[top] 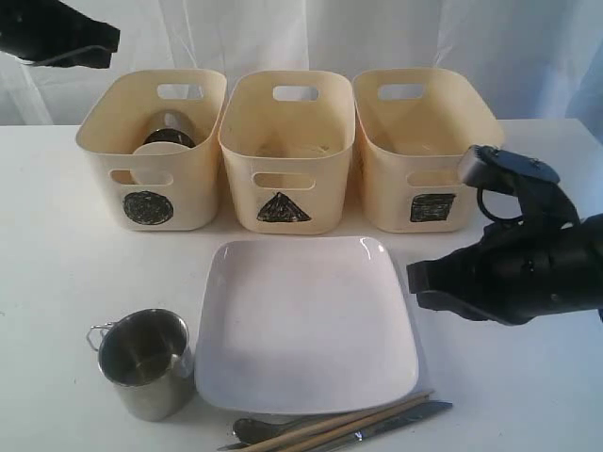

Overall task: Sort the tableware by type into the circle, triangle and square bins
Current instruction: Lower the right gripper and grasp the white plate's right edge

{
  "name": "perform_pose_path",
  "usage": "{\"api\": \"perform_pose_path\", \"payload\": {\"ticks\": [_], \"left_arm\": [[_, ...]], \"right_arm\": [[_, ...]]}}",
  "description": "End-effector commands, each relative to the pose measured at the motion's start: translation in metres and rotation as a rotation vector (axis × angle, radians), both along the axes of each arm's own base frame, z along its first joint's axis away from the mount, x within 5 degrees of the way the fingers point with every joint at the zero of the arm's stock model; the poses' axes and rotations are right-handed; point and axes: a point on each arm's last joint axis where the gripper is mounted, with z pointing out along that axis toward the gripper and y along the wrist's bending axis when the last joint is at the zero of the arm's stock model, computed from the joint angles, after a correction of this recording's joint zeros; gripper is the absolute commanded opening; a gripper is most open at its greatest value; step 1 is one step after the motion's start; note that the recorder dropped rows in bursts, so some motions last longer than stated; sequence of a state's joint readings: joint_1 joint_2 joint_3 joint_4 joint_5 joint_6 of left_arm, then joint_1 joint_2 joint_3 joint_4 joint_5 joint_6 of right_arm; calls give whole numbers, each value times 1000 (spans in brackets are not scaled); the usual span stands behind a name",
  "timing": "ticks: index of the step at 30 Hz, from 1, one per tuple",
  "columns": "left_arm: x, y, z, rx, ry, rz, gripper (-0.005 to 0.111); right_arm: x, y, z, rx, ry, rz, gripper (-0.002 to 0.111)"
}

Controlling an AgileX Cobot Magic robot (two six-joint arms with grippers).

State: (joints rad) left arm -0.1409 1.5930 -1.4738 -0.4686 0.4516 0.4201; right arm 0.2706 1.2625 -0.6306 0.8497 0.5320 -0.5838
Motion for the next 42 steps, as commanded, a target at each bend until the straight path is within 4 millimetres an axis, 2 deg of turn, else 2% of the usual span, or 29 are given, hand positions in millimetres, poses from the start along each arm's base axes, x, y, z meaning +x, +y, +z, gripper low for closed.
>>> {"api": "perform_pose_path", "payload": {"ticks": [1, 7, 9, 14, 21, 25, 31, 42], "left_arm": [[-31, -1, 19, 27, 63, -94, 0], [-61, 0, 31, 45, 82, -153, 0], [-71, 2, 29, 45, 84, -150, 0], [-99, 7, 12, 42, 96, -126, 0], [-132, 13, -18, 28, 133, -98, 0], [-144, 15, -24, 32, 127, -90, 0], [-151, 16, -21, 32, 107, -88, 0], [-152, 17, -20, 34, 105, -88, 0]], "right_arm": [[0, -4, -2, -57, -25, 17, 5], [5, -14, -11, -59, 48, -38, 36], [8, -18, -16, -53, 92, -60, 41], [15, -24, -33, -61, 171, -91, 42], [22, -22, -58, -61, 277, -103, 42], [25, -18, -61, -18, 278, -95, 42], [28, -13, -63, 48, 269, -84, 42], [37, -6, -97, 102, 340, -58, 41]]}}
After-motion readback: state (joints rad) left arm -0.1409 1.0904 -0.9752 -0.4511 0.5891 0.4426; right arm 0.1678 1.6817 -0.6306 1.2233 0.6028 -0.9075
